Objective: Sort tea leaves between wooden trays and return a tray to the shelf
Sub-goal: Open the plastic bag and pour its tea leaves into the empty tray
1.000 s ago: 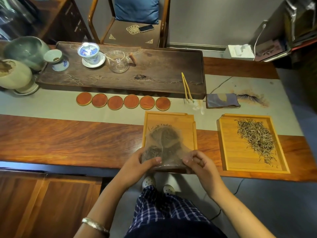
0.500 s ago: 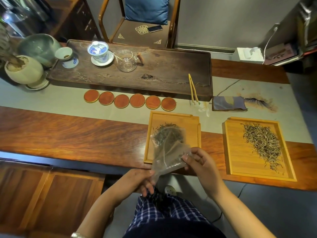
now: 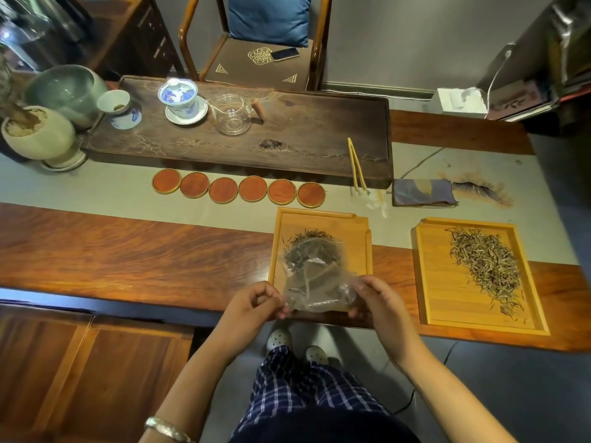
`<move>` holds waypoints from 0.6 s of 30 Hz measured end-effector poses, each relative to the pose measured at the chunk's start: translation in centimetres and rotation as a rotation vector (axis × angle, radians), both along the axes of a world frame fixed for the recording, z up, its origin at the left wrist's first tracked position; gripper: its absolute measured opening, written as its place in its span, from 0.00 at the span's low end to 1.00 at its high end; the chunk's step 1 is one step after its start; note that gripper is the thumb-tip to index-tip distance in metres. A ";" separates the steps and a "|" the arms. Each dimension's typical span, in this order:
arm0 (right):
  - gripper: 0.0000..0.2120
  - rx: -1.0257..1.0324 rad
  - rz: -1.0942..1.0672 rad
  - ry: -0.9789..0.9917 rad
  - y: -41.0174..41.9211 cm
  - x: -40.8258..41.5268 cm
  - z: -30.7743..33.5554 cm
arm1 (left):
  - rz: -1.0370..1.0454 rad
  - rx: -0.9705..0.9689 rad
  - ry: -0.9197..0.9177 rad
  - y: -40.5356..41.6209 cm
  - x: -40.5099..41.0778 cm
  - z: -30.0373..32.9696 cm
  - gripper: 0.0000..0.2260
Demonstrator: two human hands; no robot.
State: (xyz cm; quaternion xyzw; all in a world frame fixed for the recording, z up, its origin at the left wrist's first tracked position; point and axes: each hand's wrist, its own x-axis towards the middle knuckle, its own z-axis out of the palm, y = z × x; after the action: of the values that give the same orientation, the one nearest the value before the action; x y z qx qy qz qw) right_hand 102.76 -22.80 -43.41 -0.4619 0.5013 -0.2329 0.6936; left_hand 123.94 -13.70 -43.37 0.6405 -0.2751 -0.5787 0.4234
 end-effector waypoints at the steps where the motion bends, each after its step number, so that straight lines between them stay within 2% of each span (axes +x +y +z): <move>1: 0.09 0.004 -0.005 0.009 0.0 0.0 0.0 | 0.017 -0.013 -0.009 0.0 0.0 0.0 0.06; 6: 0.14 0.112 -0.162 0.001 -0.2 -0.3 0.3 | 0.082 -0.088 -0.065 -0.2 0.4 0.1 0.06; 9: 0.14 0.107 -0.155 0.043 -0.3 -0.2 0.3 | 0.098 -0.115 -0.073 -0.5 0.8 0.3 0.07; 13: 0.12 0.000 -0.058 0.137 -0.3 0.0 0.3 | 0.109 -0.127 -0.048 -1.0 0.9 0.7 0.07; 18: 0.10 -0.071 -0.072 0.100 -0.4 0.3 0.4 | 0.151 -0.151 -0.050 -1.6 0.8 1.3 0.06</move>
State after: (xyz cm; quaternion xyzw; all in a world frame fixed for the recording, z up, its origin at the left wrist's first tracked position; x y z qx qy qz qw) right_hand 103.10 -23.18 -42.98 -0.4789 0.5431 -0.2517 0.6421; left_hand 124.79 -15.29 -42.09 0.6400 -0.2794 -0.5067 0.5057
